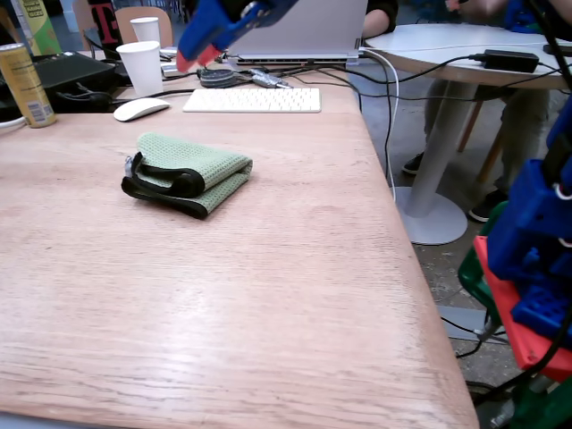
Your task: Clean the table
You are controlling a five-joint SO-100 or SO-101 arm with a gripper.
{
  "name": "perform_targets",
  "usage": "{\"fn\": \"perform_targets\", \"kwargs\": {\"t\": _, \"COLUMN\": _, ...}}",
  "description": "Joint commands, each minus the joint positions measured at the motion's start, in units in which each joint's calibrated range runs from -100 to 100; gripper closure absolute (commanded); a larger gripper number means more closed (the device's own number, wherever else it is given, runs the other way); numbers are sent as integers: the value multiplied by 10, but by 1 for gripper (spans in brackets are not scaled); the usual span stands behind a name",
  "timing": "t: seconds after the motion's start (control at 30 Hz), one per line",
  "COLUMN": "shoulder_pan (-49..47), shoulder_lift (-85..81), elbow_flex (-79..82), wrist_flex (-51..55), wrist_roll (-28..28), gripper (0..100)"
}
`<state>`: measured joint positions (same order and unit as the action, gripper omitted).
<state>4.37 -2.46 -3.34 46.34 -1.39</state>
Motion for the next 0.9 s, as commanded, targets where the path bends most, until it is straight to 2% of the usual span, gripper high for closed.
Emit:
{"fn": "perform_targets", "kwargs": {"t": 0.0, "shoulder_pan": 0, "shoulder_lift": 25, "elbow_flex": -67, "wrist_flex": 1, "wrist_roll": 0, "gripper": 89}}
{"fn": "perform_targets", "kwargs": {"t": 0.4, "shoulder_pan": 29, "shoulder_lift": 91, "elbow_flex": -118, "wrist_flex": -9, "wrist_roll": 1, "gripper": 89}}
{"fn": "perform_targets", "kwargs": {"t": 0.6, "shoulder_pan": 36, "shoulder_lift": 148, "elbow_flex": -217, "wrist_flex": 24, "wrist_roll": 1, "gripper": 89}}
{"fn": "perform_targets", "kwargs": {"t": 0.7, "shoulder_pan": 85, "shoulder_lift": 148, "elbow_flex": -218, "wrist_flex": 74, "wrist_roll": 1, "gripper": 89}}
{"fn": "perform_targets", "kwargs": {"t": 0.87, "shoulder_pan": 117, "shoulder_lift": 149, "elbow_flex": -217, "wrist_flex": 74, "wrist_roll": 18, "gripper": 89}}
